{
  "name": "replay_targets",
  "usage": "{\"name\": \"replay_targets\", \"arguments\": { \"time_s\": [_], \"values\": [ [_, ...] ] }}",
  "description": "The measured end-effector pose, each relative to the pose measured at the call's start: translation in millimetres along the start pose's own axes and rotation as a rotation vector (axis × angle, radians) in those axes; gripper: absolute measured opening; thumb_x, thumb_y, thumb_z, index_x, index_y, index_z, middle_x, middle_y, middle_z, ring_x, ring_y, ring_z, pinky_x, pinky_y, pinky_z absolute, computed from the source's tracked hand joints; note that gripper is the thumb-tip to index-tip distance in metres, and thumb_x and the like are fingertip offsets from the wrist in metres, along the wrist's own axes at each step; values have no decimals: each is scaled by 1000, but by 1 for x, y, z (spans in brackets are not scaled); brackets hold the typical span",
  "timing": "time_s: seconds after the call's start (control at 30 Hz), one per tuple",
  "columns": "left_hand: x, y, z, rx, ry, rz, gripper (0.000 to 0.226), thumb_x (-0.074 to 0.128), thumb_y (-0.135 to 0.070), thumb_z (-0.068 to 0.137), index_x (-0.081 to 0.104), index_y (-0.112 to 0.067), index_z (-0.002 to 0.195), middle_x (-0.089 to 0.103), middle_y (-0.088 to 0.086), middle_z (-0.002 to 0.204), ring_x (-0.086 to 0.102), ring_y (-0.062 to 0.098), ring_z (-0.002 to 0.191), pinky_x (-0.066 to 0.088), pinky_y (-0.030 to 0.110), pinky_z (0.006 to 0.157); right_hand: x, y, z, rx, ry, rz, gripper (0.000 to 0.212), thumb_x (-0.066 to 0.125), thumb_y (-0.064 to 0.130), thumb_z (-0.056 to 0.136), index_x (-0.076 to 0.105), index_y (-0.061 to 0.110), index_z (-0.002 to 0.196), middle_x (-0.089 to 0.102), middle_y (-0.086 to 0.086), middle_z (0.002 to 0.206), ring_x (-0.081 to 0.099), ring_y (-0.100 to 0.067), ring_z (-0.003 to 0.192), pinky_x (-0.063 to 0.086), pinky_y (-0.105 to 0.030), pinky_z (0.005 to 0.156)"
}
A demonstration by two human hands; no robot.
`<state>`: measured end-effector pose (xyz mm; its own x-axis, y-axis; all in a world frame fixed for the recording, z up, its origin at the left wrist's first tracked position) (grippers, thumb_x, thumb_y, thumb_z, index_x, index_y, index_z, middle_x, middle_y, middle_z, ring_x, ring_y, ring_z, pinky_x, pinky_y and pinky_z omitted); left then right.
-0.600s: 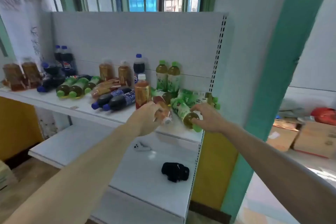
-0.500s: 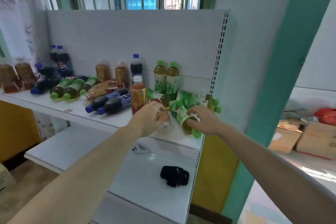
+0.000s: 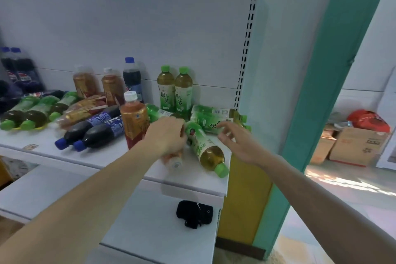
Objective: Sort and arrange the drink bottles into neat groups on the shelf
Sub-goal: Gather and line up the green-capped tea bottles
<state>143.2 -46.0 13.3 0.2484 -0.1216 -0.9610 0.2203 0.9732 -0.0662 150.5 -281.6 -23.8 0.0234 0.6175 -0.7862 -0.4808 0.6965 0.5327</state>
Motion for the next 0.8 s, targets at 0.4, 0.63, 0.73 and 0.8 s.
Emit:
{"name": "replay_targets", "arguments": {
  "time_s": [0.4,0.63,0.73,0.8],
  "values": [
    [31,-2,76,-81,77,-212,43,50,-42,98,54,-20,135,56,6,131,56,29,118,48,49,102,-42,-113,95,405,-81,14,31,51,31,103,51,20,133,62,-11,115,60,-25,92,47,-35,81],
    [46,-6,81,-23,145,-126,55,32,-43,107,31,-23,158,33,-2,164,38,24,145,35,47,118,-31,-136,103,324,-176,408,36,72,-3,88,68,25,110,67,-13,114,72,-22,83,62,-43,82],
    [48,-6,83,-23,143,-113,56,30,-45,107,29,-24,160,29,-4,166,36,23,147,34,46,118,-51,-127,114,188,-283,340,26,74,7,90,70,28,105,72,-4,101,73,-17,71,62,-44,81],
    [50,-7,85,-21,140,-101,57,30,-46,107,28,-24,160,29,-5,166,37,23,146,35,47,118,-68,-113,125,90,-308,237,22,73,13,92,69,29,107,71,1,95,73,-20,73,60,-40,79]
  ]
}}
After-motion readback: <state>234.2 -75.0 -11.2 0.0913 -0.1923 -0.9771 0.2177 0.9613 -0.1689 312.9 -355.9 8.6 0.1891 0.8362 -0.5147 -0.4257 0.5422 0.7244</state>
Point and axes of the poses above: each hand's wrist, its own z-axis towards the middle knuckle, its own x-axis out of the palm, y = z × x, the point moved 2 cm from there along z, towards the middle knuckle
